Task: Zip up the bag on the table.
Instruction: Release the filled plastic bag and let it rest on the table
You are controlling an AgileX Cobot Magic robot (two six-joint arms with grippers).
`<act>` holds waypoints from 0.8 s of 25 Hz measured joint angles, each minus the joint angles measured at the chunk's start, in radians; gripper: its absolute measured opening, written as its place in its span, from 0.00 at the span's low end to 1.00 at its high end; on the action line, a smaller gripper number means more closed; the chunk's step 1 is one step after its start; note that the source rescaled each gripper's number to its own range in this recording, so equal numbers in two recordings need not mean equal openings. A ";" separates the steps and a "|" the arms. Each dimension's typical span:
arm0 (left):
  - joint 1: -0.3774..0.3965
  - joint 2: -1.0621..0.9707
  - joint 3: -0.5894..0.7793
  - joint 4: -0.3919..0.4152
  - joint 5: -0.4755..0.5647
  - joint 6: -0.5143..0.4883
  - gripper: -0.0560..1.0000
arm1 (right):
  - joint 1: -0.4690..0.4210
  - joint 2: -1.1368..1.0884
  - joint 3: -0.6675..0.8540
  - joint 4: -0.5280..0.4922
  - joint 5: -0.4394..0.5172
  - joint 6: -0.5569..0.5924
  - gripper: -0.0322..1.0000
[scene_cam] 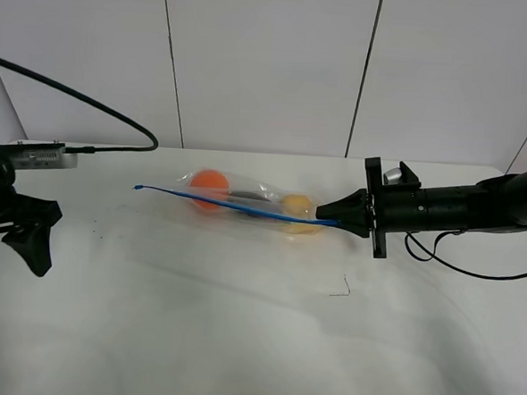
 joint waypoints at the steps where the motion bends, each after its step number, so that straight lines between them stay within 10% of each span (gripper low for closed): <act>1: 0.000 -0.034 0.028 0.000 0.000 0.007 1.00 | 0.000 0.000 0.000 0.000 0.000 0.000 0.03; 20: 0.000 -0.800 0.521 -0.003 -0.111 0.033 1.00 | 0.000 0.000 0.000 -0.003 0.000 0.000 0.03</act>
